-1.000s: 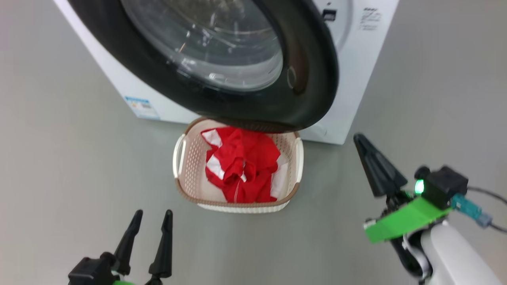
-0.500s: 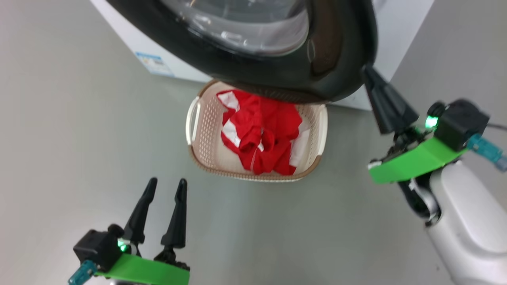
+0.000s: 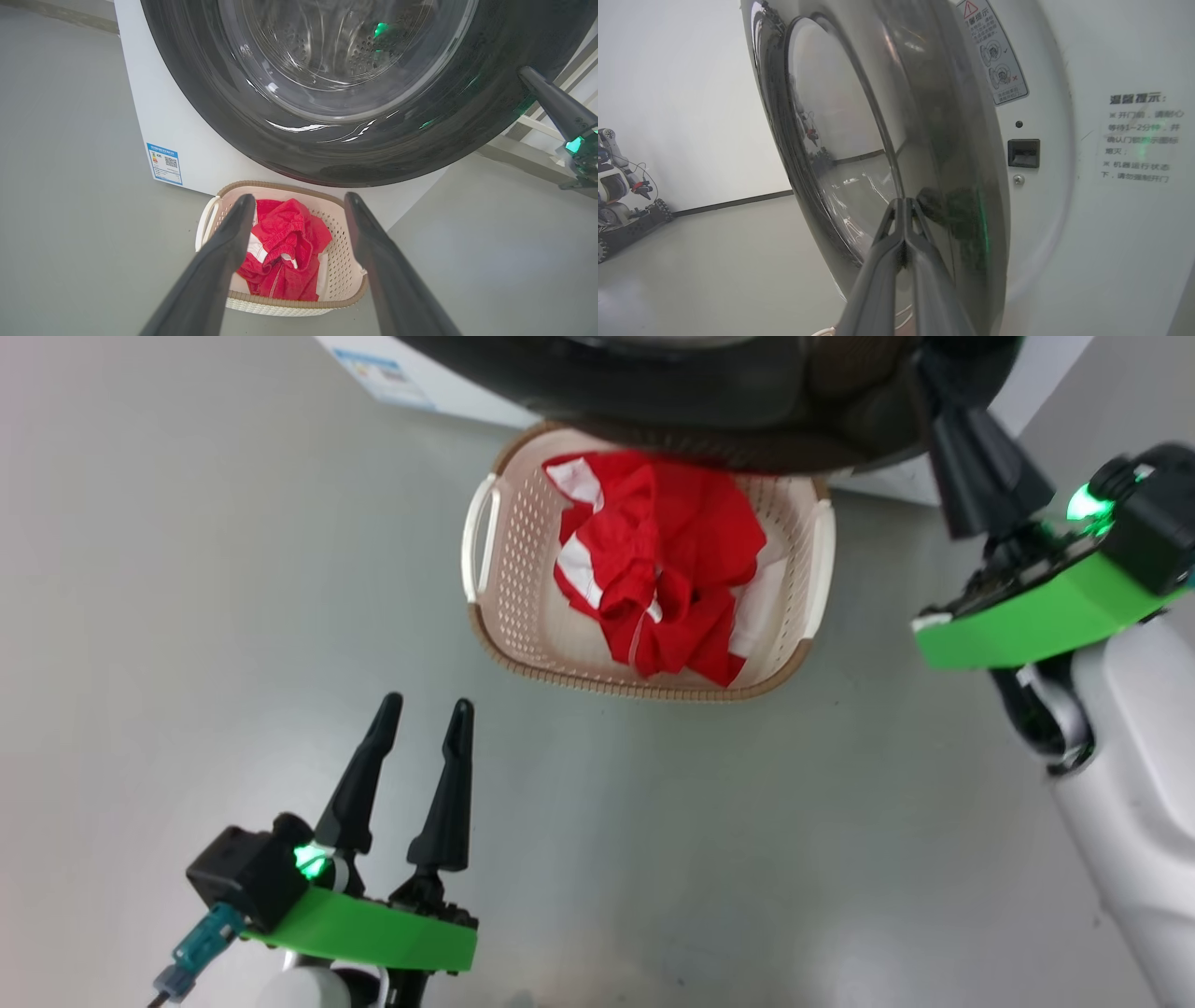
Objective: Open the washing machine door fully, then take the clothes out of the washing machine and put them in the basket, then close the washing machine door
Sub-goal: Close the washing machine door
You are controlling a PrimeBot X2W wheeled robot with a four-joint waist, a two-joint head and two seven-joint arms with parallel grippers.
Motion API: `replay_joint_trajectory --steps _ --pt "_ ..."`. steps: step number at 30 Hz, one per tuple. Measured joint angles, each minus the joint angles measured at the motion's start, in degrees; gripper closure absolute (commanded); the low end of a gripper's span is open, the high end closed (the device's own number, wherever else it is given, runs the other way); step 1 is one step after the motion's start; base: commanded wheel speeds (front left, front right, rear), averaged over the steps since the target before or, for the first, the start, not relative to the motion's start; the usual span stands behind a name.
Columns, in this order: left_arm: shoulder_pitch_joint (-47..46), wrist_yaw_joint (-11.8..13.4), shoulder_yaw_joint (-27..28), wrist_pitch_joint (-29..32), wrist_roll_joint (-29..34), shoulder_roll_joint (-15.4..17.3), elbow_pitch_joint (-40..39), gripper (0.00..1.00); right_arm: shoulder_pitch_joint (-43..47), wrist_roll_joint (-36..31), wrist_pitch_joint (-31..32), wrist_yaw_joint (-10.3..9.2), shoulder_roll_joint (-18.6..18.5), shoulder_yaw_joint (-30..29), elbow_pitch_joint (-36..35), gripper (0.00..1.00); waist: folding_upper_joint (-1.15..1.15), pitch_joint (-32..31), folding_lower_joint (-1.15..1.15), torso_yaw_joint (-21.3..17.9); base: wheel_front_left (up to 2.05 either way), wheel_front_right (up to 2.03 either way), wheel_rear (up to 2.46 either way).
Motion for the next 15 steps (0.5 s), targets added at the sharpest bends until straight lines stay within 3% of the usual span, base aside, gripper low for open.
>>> replay_joint_trajectory --steps 15 --pt "-3.8 0.6 -2.5 0.0 -2.2 -0.4 -1.3 0.00 -9.5 0.0 -0.1 0.19 -2.4 -3.6 0.1 1.00 0.00 6.9 0.00 3.0 0.00 0.00 0.00"
